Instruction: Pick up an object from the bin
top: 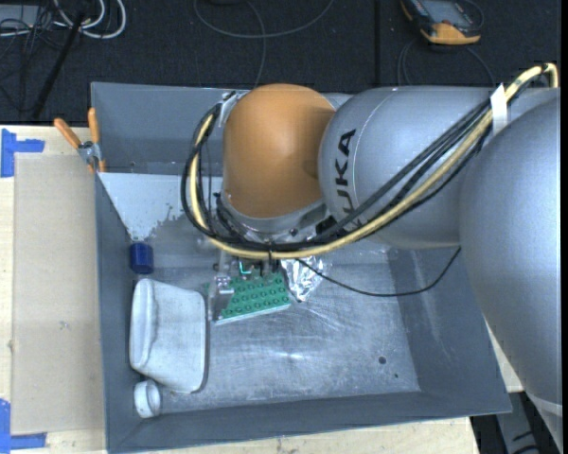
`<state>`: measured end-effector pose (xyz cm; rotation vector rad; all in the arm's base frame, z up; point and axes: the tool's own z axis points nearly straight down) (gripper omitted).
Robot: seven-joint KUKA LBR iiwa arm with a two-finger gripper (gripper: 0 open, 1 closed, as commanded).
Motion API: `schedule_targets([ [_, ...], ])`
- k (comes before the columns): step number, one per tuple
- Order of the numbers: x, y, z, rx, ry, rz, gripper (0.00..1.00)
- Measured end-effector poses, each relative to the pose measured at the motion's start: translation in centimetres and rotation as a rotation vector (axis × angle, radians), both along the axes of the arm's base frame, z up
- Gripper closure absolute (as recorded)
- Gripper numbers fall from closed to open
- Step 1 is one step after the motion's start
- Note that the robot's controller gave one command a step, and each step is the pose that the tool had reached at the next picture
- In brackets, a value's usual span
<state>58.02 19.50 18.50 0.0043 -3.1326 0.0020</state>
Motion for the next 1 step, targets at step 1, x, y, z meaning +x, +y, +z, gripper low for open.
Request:
schedule_targets([
  [1, 1.85, -8.16, -11.11, 0.008, -0.011, 0.157, 0.0],
])
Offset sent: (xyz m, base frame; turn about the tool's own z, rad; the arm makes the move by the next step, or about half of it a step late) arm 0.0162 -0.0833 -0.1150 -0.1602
